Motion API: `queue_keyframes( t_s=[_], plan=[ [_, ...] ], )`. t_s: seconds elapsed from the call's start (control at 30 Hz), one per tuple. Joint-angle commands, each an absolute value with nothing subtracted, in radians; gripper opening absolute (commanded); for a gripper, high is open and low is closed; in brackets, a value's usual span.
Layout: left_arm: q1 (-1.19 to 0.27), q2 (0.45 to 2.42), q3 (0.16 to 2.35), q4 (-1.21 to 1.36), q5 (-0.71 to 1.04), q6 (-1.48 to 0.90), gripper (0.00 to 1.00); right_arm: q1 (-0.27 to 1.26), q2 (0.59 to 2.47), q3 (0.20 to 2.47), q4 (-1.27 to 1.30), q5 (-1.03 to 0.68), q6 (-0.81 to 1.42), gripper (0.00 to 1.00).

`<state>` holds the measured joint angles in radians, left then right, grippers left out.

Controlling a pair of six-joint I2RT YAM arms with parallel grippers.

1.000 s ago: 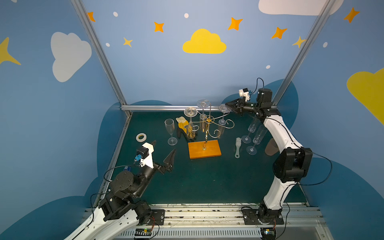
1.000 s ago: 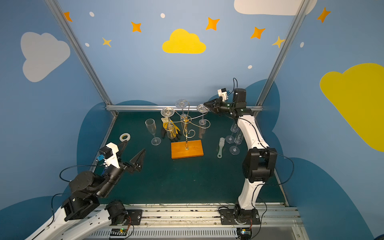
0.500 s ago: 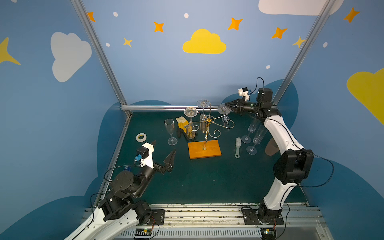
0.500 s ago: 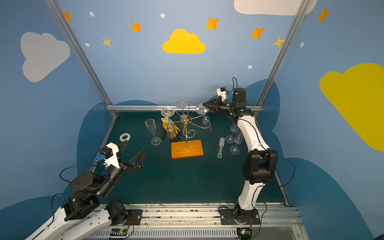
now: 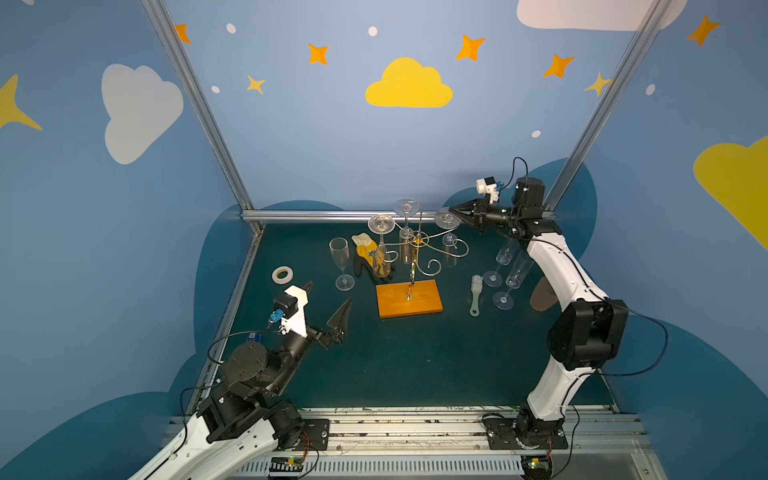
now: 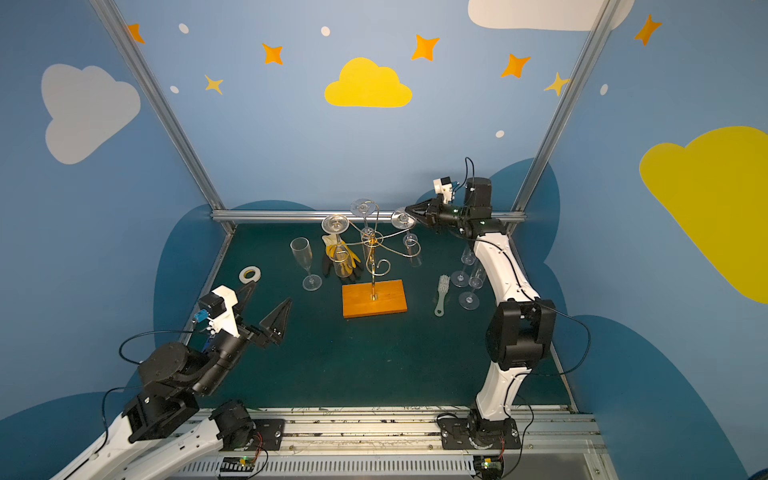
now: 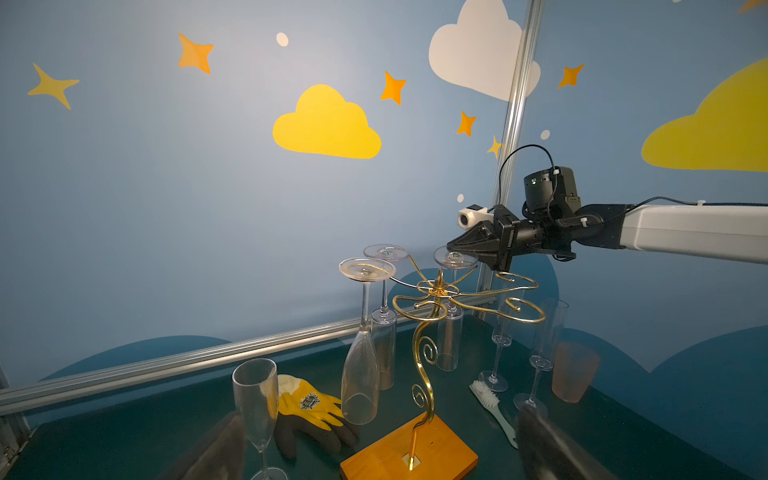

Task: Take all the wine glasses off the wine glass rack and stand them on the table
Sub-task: 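Close the right gripper on the stem of the hanging flute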

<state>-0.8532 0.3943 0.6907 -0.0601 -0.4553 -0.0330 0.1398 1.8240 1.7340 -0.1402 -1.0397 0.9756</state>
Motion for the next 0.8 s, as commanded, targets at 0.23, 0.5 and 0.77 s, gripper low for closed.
queue_keyframes(
  t_s=[0.23,0.5,0.77],
  plan=[
    [-0.850,0.384,0.690,-0.060,-0.445,-0.035,0.99,0.134,1.760,1.705,0.003,-1.016,1.122,0.00],
    [-0.851,0.365,0.690,-0.076,-0.456,-0.039,0.99,0.107,1.719,1.654,0.047,-0.995,1.183,0.00],
    [-0.849,0.358,0.686,-0.080,-0.454,-0.040,0.99,0.090,1.676,1.600,0.048,-0.983,1.202,0.00]
  ],
)
